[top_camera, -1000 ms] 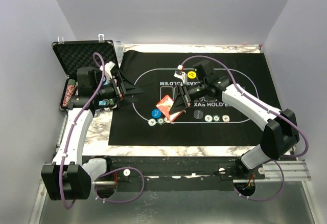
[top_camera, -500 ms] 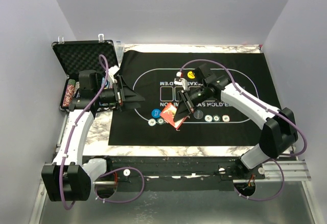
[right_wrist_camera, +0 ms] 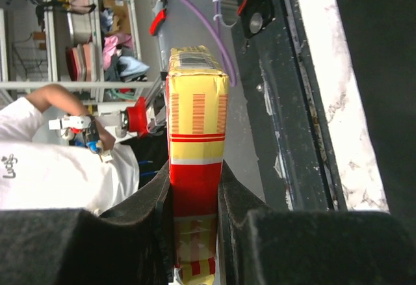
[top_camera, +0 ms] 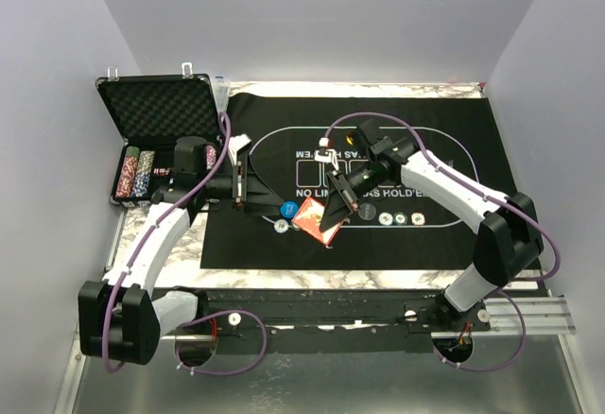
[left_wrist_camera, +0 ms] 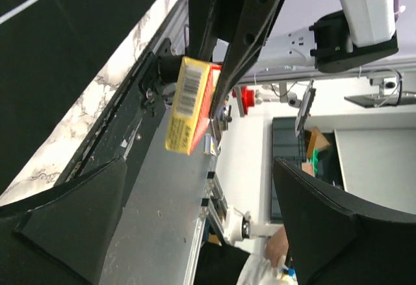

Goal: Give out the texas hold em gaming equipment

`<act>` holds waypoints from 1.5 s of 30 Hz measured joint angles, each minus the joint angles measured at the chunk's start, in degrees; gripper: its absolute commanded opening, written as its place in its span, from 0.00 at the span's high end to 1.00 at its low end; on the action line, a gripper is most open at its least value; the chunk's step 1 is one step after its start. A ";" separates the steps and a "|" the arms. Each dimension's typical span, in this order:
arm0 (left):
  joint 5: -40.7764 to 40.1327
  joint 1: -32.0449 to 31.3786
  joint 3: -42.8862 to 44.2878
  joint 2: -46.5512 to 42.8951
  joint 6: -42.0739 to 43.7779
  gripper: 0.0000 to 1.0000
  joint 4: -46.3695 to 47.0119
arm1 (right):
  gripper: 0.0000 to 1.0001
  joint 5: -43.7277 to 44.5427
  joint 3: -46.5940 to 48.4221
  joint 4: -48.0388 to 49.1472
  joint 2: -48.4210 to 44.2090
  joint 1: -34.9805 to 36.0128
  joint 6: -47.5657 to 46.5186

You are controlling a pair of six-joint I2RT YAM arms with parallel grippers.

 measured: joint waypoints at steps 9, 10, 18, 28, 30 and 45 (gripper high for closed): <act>0.85 -7.76 2.93 7.78 0.09 0.24 4.13 | 0.99 -2.99 0.85 0.07 0.02 3.34 -0.04; 0.85 -8.39 3.17 8.31 0.15 0.25 4.28 | 0.99 -3.23 1.16 0.37 0.02 3.34 0.39; 1.09 -11.93 3.37 9.27 0.24 0.33 4.96 | 1.00 -5.20 2.95 4.17 1.18 3.32 4.96; 3.15 -13.75 2.97 9.07 -3.23 1.00 10.64 | 0.88 -6.40 3.65 6.32 2.45 3.34 8.41; 3.45 -13.68 2.51 8.83 -4.85 1.00 12.66 | 0.54 -6.47 3.63 6.75 2.47 3.32 9.18; -1.40 -6.56 -7.69 5.70 -26.45 1.00 32.98 | 0.00 1.53 1.92 18.38 -0.33 0.92 24.50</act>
